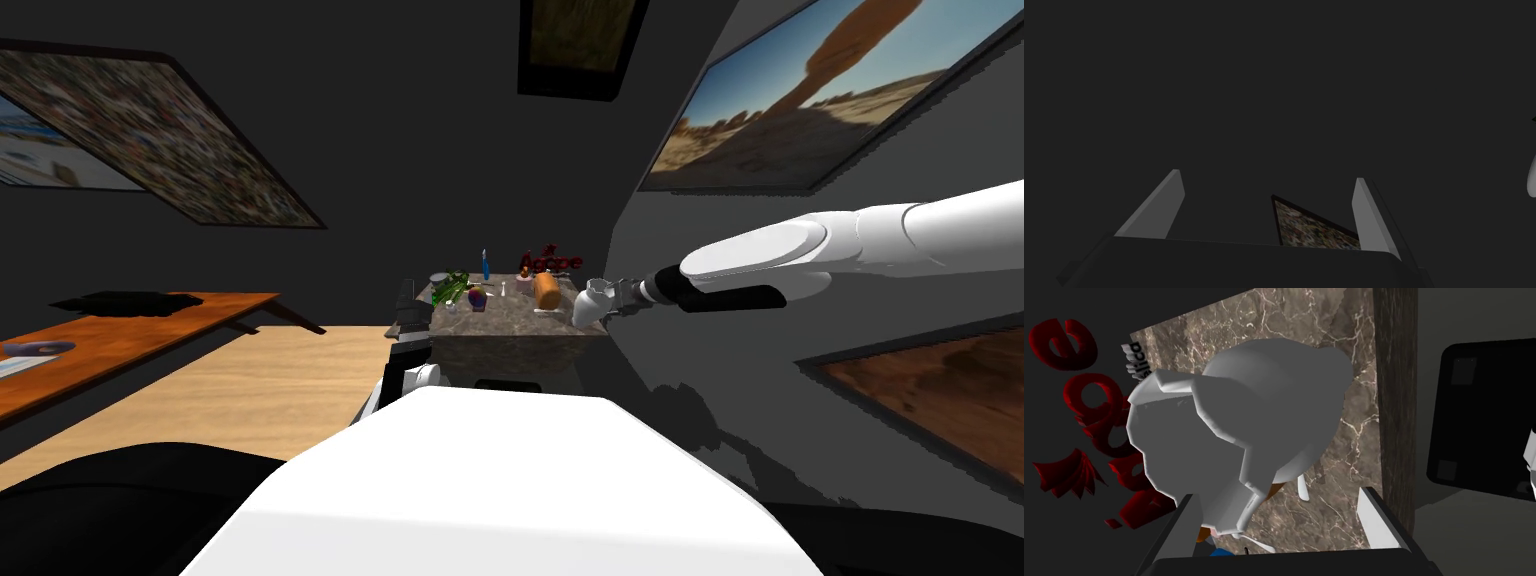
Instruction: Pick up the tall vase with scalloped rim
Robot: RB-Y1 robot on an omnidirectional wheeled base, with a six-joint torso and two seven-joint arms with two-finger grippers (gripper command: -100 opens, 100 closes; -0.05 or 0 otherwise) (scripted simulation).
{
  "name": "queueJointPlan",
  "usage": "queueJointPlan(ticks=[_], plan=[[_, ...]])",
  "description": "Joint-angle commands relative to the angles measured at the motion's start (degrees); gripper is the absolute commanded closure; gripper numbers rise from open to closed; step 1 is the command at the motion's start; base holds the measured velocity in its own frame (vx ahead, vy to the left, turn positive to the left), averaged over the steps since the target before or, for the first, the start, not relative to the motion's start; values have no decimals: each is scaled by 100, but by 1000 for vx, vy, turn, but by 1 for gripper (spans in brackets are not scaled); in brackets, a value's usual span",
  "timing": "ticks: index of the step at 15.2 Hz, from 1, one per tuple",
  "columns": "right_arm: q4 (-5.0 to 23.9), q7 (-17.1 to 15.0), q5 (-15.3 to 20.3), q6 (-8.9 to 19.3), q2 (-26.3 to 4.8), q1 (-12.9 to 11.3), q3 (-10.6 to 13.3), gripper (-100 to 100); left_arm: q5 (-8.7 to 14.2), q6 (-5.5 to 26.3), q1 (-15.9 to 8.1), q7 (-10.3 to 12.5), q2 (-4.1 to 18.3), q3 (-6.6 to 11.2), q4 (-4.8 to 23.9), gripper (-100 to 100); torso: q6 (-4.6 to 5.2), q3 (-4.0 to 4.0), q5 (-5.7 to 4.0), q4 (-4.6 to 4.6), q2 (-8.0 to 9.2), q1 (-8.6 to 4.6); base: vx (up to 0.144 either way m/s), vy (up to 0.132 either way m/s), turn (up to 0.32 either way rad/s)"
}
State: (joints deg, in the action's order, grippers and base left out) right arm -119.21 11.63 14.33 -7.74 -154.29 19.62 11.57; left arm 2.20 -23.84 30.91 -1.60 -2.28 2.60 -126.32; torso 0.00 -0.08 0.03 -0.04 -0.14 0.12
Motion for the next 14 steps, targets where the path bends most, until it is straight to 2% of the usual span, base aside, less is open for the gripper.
queueJointPlan(ticks=[1,3,5,6,7,13,14], plan=[[-31,55,48,-3,-286,69,107,-100,0,0,0,0,0,0,0,0,0,0,0,0,0,0,39,10,36],[-31,55,48,-3,-472,69,107,-100,0,0,0,0,0,0,0,0,0,-1,0,-1,-2,-1,35,9,25],[-61,93,81,-2,-782,140,186,-100,0,0,0,0,0,0,0,0,0,0,-1,0,0,-1,39,12,29],[-61,93,81,-2,-797,140,186,-100,0,0,0,0,0,0,0,0,0,0,0,0,-1,-1,26,9,15],[-92,127,112,-3,-1009,210,260,-100,0,0,0,0,0,0,0,0,0,1,-1,0,2,-2,33,16,37],[-174,203,180,-14,-1756,390,437,-100,0,0,0,0,0,0,0,0,0,0,-1,0,0,-2,37,11,30],[-174,203,180,-14,-1800,390,437,-100,0,0,0,0,0,0,0,0,0,0,-1,0,0,-2,31,8,21]])
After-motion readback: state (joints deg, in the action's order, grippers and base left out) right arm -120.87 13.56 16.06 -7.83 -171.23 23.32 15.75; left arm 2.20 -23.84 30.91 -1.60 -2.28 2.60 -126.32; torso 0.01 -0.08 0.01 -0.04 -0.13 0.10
